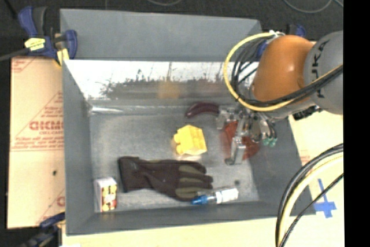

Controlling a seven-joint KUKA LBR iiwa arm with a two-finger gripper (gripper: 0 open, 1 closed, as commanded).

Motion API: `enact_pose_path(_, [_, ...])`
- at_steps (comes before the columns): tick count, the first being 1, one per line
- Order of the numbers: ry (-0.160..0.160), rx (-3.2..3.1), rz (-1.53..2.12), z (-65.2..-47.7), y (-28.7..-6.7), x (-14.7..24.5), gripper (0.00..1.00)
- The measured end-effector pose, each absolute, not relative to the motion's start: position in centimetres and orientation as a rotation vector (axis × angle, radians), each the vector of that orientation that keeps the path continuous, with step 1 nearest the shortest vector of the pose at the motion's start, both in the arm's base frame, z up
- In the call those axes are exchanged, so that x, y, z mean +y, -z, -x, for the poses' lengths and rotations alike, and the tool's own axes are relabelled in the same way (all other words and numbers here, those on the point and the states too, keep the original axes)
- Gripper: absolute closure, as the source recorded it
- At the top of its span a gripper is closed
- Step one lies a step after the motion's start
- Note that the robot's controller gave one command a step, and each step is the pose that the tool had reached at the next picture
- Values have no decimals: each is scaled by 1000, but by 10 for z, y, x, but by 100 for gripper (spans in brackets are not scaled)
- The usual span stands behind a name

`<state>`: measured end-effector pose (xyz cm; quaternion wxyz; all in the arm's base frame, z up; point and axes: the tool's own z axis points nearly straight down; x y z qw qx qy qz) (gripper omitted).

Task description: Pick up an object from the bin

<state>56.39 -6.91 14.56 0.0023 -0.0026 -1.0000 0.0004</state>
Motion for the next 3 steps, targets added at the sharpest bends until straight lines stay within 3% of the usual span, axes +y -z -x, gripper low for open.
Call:
enact_pose_path(1, [-2,-3145,6,-566,-150,-69,0])
enact_pose_path(2, [-8,-3150,-96,-567,-131,-53,0])
enact_pose_path(3, [-3,-3143,-194,-579,-91,-23,0])
